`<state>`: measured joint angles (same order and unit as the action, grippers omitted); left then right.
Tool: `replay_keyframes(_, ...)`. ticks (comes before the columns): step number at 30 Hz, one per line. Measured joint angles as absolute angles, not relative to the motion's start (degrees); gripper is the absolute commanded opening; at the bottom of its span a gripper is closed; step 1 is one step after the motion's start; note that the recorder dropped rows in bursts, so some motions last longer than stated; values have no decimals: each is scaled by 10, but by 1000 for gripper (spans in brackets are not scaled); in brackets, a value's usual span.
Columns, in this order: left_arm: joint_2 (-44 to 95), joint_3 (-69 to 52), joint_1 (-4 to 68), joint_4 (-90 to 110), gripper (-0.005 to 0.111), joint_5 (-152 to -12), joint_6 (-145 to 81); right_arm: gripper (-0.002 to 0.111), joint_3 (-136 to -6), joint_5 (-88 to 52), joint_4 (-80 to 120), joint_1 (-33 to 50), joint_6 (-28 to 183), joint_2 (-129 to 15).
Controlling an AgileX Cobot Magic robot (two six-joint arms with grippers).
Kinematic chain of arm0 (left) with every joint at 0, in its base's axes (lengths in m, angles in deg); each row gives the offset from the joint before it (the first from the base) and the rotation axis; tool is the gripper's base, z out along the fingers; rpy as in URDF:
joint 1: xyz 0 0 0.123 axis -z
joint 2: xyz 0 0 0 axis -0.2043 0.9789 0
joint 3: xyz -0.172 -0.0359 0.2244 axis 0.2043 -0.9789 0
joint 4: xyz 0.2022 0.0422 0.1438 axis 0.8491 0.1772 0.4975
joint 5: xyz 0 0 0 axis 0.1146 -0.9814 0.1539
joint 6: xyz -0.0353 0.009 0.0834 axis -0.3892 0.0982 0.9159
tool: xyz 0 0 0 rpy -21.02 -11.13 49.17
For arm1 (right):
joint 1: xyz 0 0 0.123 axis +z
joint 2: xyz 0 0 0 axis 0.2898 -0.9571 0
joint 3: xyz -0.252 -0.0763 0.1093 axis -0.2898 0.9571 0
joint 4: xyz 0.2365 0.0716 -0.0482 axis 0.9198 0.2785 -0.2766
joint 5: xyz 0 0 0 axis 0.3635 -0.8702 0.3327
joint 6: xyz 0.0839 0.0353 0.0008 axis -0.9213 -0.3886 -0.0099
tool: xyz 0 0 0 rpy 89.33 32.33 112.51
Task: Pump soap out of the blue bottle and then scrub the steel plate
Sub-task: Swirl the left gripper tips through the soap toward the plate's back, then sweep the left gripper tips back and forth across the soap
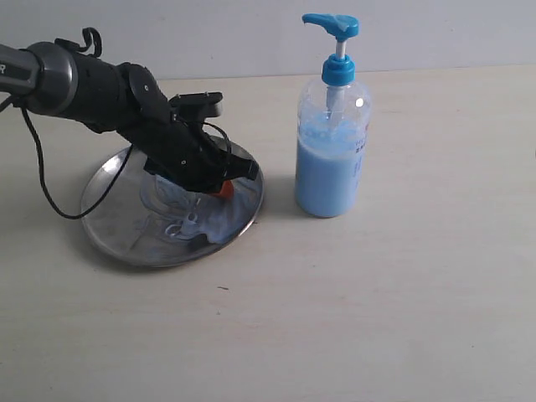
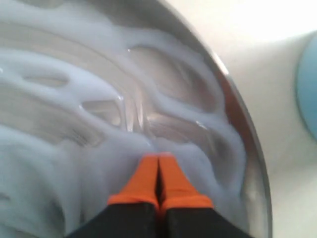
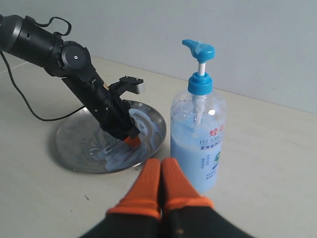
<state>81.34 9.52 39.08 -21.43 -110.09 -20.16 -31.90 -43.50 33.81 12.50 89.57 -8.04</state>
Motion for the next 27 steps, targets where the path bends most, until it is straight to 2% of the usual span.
replay_keyframes(10,820,100,391,-221,0,-1069,-201,0,-319,-435,338,125,896,-80)
replay_keyframes(20,827,128,391,-255,0,-1216,-192,0,-319,-435,338,125,896,-80)
replay_keyframes(27,825,131,391,-207,0,-1267,-216,0,-319,-435,338,125,896,-80)
